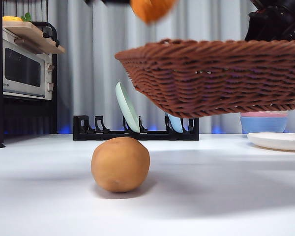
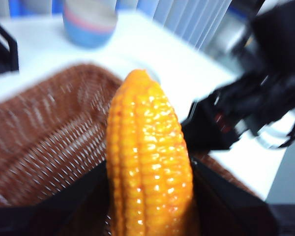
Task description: Pick up the basket,pick up the corn from the table,pick up the potato from the table,pick up the cucumber from the table,put all items into the basket
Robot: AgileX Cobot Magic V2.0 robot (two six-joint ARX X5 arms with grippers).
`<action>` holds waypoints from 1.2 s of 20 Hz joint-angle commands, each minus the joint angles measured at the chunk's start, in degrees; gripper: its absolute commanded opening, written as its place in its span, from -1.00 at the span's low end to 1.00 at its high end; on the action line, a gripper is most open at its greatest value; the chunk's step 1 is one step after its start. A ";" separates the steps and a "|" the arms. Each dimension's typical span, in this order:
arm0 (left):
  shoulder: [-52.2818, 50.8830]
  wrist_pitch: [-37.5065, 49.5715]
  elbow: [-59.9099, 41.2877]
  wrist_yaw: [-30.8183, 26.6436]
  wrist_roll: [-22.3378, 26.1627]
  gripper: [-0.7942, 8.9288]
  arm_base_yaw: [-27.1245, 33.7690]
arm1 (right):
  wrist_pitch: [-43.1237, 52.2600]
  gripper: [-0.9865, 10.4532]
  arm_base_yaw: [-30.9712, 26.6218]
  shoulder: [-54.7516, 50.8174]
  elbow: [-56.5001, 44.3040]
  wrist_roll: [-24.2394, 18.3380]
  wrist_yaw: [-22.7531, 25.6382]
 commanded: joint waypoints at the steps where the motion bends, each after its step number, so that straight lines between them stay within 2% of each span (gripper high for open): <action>1: 3.28 0.59 -0.57 -3.58 3.26 -0.85 -2.38 | 0.79 -0.86 0.59 -0.22 0.33 1.42 -0.66; 4: 5.70 -0.52 -0.57 -8.11 7.15 -0.85 -4.76 | 0.79 -0.86 0.66 -0.22 0.33 1.57 -0.70; 6: 6.25 -1.44 -0.57 -9.33 8.04 -0.83 -5.29 | 0.76 -0.86 0.66 -0.22 0.33 1.60 -0.72; 7: 6.34 -1.95 -0.57 -9.33 8.04 -0.76 -5.29 | 0.74 -0.86 0.66 -0.22 0.33 1.62 -0.72; 10: 6.34 -4.11 -0.57 -9.31 8.00 0.13 -5.03 | 0.72 -0.86 0.81 -0.22 0.33 1.95 -0.87; 11: 6.34 -4.72 -0.57 -9.31 8.00 0.21 -4.96 | 0.72 -0.86 1.09 -0.22 0.33 1.99 -0.90; 16: 4.20 -8.02 1.07 -9.35 8.00 0.21 -4.79 | 0.76 -0.86 2.10 -0.22 0.33 1.97 -0.87; 22: -8.57 -29.22 13.66 -9.31 8.00 0.20 -6.88 | 3.85 -0.86 1.68 -0.22 0.33 2.36 -0.83; 24: -12.39 -35.26 14.80 -9.35 7.50 0.20 -7.30 | 5.22 -0.86 1.44 -0.22 0.33 2.71 -0.74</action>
